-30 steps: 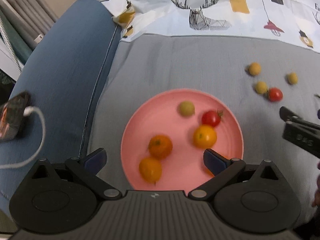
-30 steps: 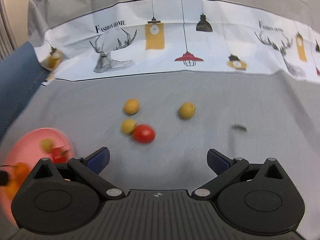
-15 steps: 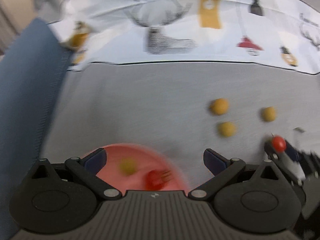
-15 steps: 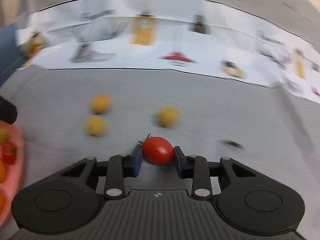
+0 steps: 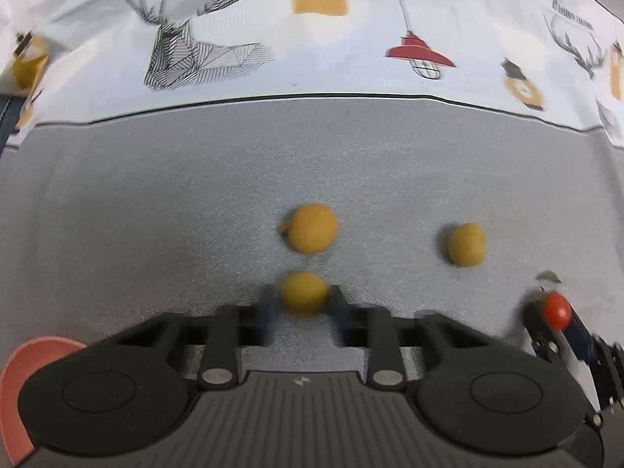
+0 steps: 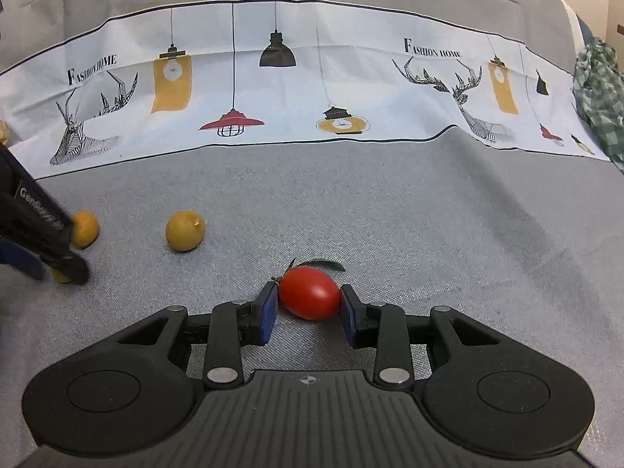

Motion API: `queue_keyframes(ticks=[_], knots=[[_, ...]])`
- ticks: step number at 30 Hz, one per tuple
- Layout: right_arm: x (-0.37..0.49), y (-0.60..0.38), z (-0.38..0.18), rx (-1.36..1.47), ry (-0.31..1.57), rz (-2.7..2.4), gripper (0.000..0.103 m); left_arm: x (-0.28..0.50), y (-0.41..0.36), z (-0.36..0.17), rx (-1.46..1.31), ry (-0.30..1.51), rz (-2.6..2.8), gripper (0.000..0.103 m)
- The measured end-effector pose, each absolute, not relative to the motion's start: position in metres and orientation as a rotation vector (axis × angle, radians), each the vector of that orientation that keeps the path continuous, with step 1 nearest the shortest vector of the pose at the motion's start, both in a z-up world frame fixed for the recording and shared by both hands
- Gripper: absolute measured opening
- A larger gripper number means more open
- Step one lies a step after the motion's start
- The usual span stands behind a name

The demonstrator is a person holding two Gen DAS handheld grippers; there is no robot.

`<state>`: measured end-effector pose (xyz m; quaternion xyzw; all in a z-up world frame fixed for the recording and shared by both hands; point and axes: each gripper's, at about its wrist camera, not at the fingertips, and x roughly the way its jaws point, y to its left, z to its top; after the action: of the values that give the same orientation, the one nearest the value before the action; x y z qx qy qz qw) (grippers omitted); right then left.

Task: Organize fruits
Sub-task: 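Grasp a yellow-green fruit with the left gripper while the right gripper grasps a red cherry tomato, then carry the yellow-green fruit and the cherry tomato over the pink plate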

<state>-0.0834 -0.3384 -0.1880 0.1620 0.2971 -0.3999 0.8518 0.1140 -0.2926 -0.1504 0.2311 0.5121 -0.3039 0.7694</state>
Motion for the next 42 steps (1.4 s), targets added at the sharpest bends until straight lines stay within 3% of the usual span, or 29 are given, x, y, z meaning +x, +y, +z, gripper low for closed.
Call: queue_keyframes(ticks=[10,19,32,42], knots=[[-0.089,-0.337,-0.179,0.398,0.622,-0.836,0.035,0.093,-0.270,-0.125,0.527,1.056,-0.671,0.029],[-0.110,-0.295,-0.134,0.403,0.609,-0.750,0.035,0.068,-0.220,-0.072,0.509,0.964,-0.648,0.029],[-0.127,-0.194,-0.043,0.350,0.552,-0.508,0.035,0.024,-0.085,0.000,0.436,0.909,-0.556,0.029],[-0.148,-0.109,-0.010,0.289,0.584,-0.307,0.035,-0.014,0.019,0.015,0.357,0.946,-0.482,0.029]])
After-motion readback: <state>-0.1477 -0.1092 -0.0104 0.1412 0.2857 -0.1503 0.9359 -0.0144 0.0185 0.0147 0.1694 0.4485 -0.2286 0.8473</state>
